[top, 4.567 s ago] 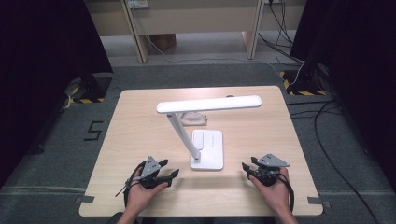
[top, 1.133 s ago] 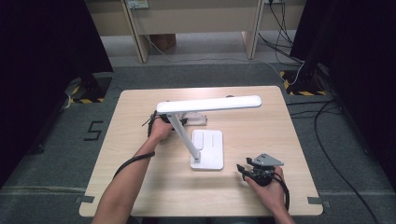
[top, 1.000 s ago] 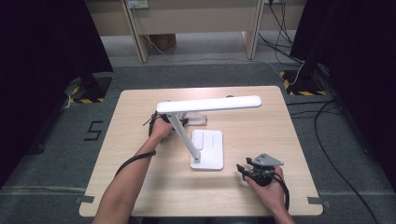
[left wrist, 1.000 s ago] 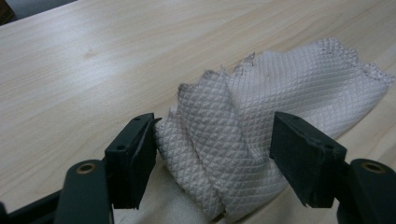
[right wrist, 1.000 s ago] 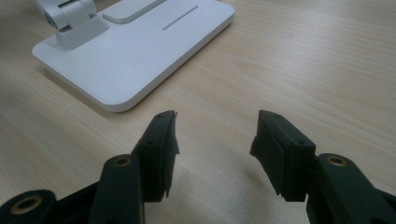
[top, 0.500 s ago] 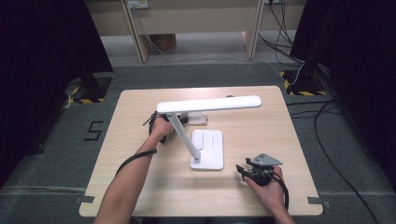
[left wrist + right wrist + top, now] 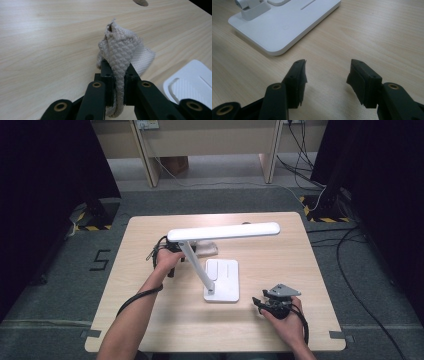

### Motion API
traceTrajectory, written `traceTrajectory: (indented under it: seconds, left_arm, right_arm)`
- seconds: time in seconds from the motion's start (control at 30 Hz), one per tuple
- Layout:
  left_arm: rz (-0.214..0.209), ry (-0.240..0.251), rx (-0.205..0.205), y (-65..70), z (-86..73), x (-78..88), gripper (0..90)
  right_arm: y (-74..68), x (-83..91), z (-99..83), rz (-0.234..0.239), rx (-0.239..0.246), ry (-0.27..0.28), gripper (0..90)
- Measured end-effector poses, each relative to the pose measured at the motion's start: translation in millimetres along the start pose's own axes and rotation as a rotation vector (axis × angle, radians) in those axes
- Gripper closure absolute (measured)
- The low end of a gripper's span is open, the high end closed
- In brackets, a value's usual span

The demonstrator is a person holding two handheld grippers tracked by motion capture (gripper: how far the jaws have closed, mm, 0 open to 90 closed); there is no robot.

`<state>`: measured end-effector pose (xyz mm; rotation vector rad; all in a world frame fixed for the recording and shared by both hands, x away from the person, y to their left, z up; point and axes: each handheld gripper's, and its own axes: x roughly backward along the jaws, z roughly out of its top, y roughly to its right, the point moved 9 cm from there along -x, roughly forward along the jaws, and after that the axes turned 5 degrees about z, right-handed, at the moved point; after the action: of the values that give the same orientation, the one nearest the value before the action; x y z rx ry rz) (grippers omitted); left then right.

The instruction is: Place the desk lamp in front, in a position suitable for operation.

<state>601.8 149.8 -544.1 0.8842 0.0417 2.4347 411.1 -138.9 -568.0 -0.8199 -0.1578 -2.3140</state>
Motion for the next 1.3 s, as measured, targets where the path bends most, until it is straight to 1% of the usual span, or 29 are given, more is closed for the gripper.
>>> traceTrajectory:
  seconds: [0.03, 0.07, 0.1, 0.13, 0.17, 0.23, 0.3, 0.33, 0.4, 0.43, 0.67, 0.8, 0.93, 1.13, 1.17, 1.23, 1.27, 1.3]
  left_arm:
    - [0.000, 0.000, 0.000, 0.0, 0.0, 0.0, 82.2]
    - [0.002, 0.018, -0.003, 1.4, 1.5, 11.6, 82.2]
    - [0.003, 0.027, -0.004, 2.2, 2.3, 17.8, 82.2]
    - [0.003, 0.027, -0.004, 2.2, 2.3, 17.8, 82.2]
    - [-0.002, 0.050, -0.002, 4.8, 4.0, 30.0, 82.2]
    - [-0.004, 0.064, -0.006, 7.6, 4.1, 42.4, 82.2]
    - [-0.007, 0.082, -0.011, 10.7, 4.1, 54.1, 82.2]
    - [-0.007, 0.082, -0.011, 10.7, 4.1, 54.1, 82.2]
    - [-0.005, 0.096, -0.018, 12.7, 3.3, 66.0, 82.2]
    - [-0.007, 0.113, -0.017, 15.1, 2.2, 77.5, 82.2]
    - [-0.027, 0.183, 0.001, 26.0, -3.3, 116.3, 82.2]
    - [-0.027, 0.208, -0.003, 30.7, -6.4, 135.2, 82.2]
    - [-0.023, 0.227, -0.008, 34.9, -8.9, 152.3, 82.2]
    - [-0.020, 0.262, -0.013, 41.8, -8.8, 177.8, 82.2]
    - [-0.020, 0.262, -0.013, 41.8, -8.8, 177.8, 82.2]
    - [-0.019, 0.271, -0.018, 44.2, -8.8, 185.6, 82.2]
    - [-0.020, 0.279, -0.021, 46.4, -9.6, 193.3, 82.2]
    - [-0.020, 0.279, -0.021, 46.4, -9.6, 193.3, 82.2]
  right_arm:
    - [0.0, 0.0, 0.0, 0.000, 0.000, 0.000, 47.5]
    - [-0.1, -0.1, -0.1, -0.001, 0.000, -0.002, 47.5]
    - [-0.3, -0.3, -0.1, 0.000, 0.004, -0.003, 47.5]
    - [-0.3, -0.3, -0.1, 0.000, 0.004, -0.003, 47.5]
    - [-0.6, -0.6, -0.3, -0.004, 0.011, -0.006, 47.8]
    - [-1.2, -1.3, -0.2, -0.004, 0.017, -0.010, 48.2]
    - [-1.4, -1.7, 0.5, -0.004, 0.022, -0.008, 48.6]
    - [-1.4, -1.7, 0.5, -0.004, 0.022, -0.008, 48.6]
    - [-1.1, -1.8, 1.2, -0.006, 0.022, -0.004, 48.8]
    - [-1.2, -2.0, 1.2, -0.007, 0.015, -0.004, 49.0]
    - [-1.9, -3.6, 0.5, -0.013, 0.026, -0.019, 49.4]
    - [-2.0, -4.3, 0.2, -0.011, 0.031, -0.026, 49.4]
    - [-1.7, -4.5, 0.1, -0.007, 0.026, -0.028, 49.4]
    - [-1.8, -3.8, 0.2, -0.009, 0.021, -0.025, 49.2]
    - [-1.8, -3.8, 0.2, -0.009, 0.021, -0.025, 49.2]
    - [-1.6, -2.8, -0.3, -0.011, 0.027, -0.023, 49.1]
    - [-1.3, -2.5, -0.5, -0.013, 0.029, -0.024, 49.1]
    - [-1.3, -2.3, -0.6, -0.014, 0.028, -0.023, 49.1]
